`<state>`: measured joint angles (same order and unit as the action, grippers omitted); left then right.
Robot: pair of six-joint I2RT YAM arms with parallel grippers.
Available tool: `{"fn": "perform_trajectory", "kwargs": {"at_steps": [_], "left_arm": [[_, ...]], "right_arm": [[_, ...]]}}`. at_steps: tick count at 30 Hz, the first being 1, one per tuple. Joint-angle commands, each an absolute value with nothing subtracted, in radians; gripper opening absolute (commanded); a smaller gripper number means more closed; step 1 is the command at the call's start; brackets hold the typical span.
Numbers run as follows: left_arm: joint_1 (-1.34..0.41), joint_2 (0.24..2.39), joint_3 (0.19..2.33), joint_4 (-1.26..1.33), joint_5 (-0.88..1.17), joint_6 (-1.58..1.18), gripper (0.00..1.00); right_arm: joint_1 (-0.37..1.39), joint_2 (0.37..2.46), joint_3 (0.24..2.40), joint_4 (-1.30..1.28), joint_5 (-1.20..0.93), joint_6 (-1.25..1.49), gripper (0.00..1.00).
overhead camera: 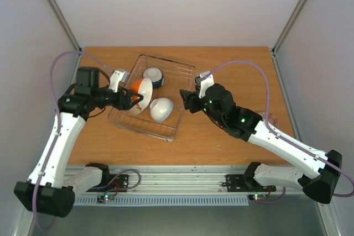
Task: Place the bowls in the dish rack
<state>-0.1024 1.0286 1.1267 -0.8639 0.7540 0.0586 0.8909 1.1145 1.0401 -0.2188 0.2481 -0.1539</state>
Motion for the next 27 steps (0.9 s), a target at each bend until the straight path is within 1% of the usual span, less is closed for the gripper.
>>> {"fn": "perform_trajectory", "kwargs": {"at_steps": [1, 6, 11, 15, 20, 27], "left_arm": [[-0.228, 1.131, 1.258, -0.788, 0.462, 0.065, 0.00], [-0.360, 1.308, 1.407, -0.780, 0.249, 0.120, 0.00], [-0.476, 1.454, 1.478, -0.712, 0.028, 0.169, 0.00], [-0.577, 1.590, 1.518, -0.668, -0.138, 0.223, 0.00], [-0.631, 1.709, 1.566, -0.623, -0.189, 0.250, 0.00], [-0.643, 1.866, 1.685, -0.611, -0.272, 0.260, 0.00]], "right_arm": [[0.893, 1.043, 0.982, -0.443, 0.426, -0.073, 0.68], [0.894, 0.931, 0.895, -0.494, 0.456, -0.060, 0.68], [0.894, 0.876, 0.883, -0.569, 0.510, -0.090, 0.68], [0.894, 0.849, 0.870, -0.570, 0.496, -0.094, 0.68], [0.894, 0.831, 0.843, -0.569, 0.488, -0.099, 0.68], [0.894, 0.812, 0.819, -0.578, 0.475, -0.096, 0.68]]}}
